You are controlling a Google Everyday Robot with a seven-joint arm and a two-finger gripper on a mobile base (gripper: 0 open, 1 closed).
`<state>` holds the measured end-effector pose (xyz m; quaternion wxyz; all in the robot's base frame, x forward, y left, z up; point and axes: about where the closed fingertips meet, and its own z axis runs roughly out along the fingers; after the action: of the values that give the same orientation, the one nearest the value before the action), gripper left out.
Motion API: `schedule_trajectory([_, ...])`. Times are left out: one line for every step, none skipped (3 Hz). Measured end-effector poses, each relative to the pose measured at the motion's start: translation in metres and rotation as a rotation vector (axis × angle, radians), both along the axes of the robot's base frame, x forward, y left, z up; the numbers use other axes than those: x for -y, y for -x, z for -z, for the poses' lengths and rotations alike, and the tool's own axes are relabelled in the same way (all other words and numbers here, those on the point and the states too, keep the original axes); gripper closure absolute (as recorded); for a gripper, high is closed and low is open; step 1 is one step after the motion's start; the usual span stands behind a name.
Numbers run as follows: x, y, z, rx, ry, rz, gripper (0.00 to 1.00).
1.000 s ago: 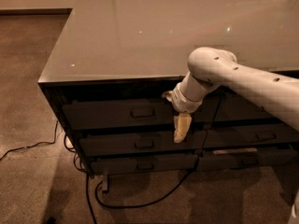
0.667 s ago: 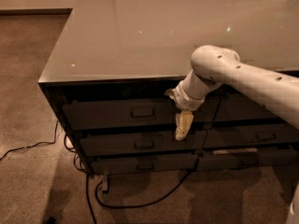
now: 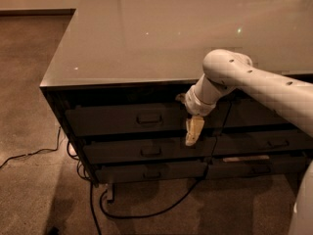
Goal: Open top drawer
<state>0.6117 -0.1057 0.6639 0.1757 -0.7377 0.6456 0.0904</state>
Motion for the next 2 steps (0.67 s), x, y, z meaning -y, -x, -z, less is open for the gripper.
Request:
schedule_trajectory([-0.0023, -0.0009, 0.0131, -0.013, -0.01, 0.004, 0.0])
schedule_trajectory([-0.009, 0.0068, 0.0175, -0.007, -0.009, -0.019, 0.19])
